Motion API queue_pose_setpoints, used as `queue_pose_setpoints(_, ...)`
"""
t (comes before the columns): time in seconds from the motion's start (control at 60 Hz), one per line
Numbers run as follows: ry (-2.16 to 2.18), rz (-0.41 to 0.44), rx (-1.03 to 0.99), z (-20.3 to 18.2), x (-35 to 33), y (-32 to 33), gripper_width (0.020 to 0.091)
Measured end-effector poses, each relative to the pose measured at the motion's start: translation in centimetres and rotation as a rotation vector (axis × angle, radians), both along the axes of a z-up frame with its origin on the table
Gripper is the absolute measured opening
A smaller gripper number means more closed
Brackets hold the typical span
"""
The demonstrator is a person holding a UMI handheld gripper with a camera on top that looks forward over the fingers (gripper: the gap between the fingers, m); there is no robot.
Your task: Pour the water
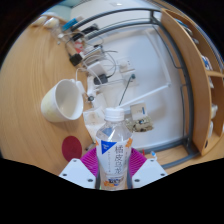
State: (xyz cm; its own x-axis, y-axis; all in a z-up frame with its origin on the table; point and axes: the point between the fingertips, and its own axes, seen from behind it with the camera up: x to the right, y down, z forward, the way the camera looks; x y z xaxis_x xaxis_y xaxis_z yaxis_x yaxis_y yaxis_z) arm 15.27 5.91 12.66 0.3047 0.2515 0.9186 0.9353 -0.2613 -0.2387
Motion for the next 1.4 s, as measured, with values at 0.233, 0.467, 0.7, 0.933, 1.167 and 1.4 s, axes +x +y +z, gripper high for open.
queue_pose_setpoints(0.233,-0.420,0.134,-0.077,0.3,-1.3,2.7,0.0363)
queue_pose_setpoints(0.467,-0.798,0.221,-0.075,1.6,-3.1,4.4,0.0363)
queue_pose_setpoints(0.7,-0.856,0.272,-0.100,0.6,-4.5,4.0,0.0363)
queue_pose_setpoints(0.933,-0.437,0.212,-0.053,1.6,-4.8,2.5,0.0366)
queue_pose_setpoints(1.167,0.202,0.074,0.045,4.0,-2.9,2.2,0.0364)
queue_pose_setpoints(1.4,0.866,-0.027,0.069,2.4,-2.2,3.5,0.0363)
